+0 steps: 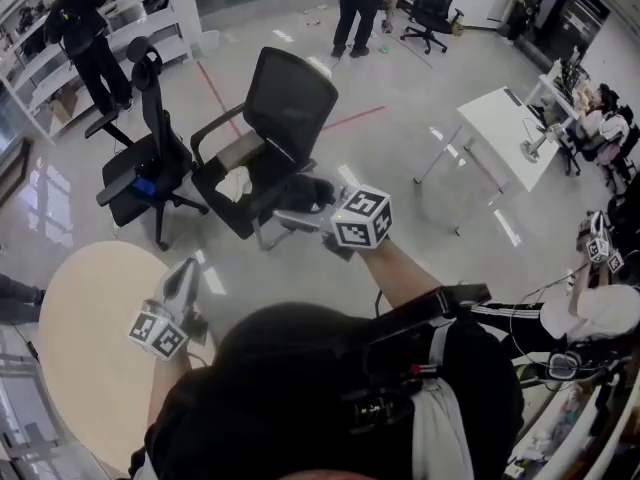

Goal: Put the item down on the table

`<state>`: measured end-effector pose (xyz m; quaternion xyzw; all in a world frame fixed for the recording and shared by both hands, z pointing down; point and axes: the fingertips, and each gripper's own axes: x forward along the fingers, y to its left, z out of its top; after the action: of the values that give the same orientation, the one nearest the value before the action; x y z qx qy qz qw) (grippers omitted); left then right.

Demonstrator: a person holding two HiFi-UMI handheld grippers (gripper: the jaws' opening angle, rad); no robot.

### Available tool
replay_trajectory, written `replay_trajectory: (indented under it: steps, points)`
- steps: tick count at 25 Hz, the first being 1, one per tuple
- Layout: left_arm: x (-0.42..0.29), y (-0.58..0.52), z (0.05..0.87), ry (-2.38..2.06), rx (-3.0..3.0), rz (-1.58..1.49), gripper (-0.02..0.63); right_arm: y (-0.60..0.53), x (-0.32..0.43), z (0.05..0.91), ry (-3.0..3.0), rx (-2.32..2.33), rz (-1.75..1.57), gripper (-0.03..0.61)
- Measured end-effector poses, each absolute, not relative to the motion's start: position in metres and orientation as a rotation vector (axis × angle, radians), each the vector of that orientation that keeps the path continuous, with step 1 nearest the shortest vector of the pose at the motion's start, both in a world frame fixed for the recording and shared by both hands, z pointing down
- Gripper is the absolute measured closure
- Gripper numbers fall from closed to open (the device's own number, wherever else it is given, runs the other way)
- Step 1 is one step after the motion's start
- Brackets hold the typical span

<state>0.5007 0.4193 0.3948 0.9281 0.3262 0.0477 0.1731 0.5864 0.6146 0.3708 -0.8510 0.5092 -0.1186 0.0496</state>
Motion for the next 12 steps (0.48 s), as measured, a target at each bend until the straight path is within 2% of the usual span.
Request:
replay_trajectory:
  steps: [8,12]
  points:
    - [0.567,0.446,0.385,0.638,2.772,0.054,0.615,0.627,0.683,0.364,1.883,-2.417,-0.33,0.206]
    - [0.555,0.42,0.369,0.379,2.862,0.067,0.615,0.595,0.707,0.353,2.092,-2.263,-0.251,0.206]
